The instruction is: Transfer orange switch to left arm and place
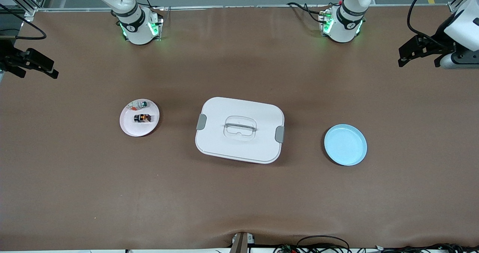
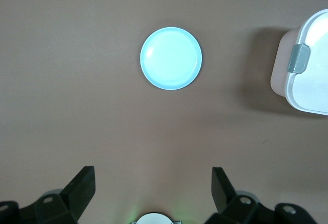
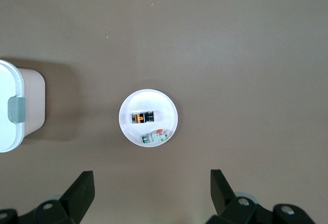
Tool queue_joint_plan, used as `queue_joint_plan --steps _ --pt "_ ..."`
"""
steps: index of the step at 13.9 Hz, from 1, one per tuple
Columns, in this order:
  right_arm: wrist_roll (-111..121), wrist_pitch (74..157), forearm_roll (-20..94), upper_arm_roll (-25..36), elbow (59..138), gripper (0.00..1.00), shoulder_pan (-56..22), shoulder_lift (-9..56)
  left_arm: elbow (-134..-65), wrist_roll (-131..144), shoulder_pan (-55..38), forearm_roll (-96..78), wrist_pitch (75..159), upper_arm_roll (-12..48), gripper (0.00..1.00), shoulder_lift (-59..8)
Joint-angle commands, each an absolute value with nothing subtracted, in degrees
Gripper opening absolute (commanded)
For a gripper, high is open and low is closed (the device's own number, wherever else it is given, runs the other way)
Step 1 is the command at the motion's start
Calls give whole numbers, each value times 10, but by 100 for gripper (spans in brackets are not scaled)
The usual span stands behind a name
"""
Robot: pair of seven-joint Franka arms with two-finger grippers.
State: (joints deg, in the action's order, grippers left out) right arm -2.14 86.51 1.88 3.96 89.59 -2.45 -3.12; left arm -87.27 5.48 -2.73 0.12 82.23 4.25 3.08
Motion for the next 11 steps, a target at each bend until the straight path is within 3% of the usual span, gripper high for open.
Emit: queue_joint_plan --steps 1,11 --pt "-12 878 9 36 910 100 -26 -46 -861 46 -27 6 815 45 100 29" --pt "-5 877 8 36 911 100 -25 -47 -861 44 -27 12 815 45 100 23"
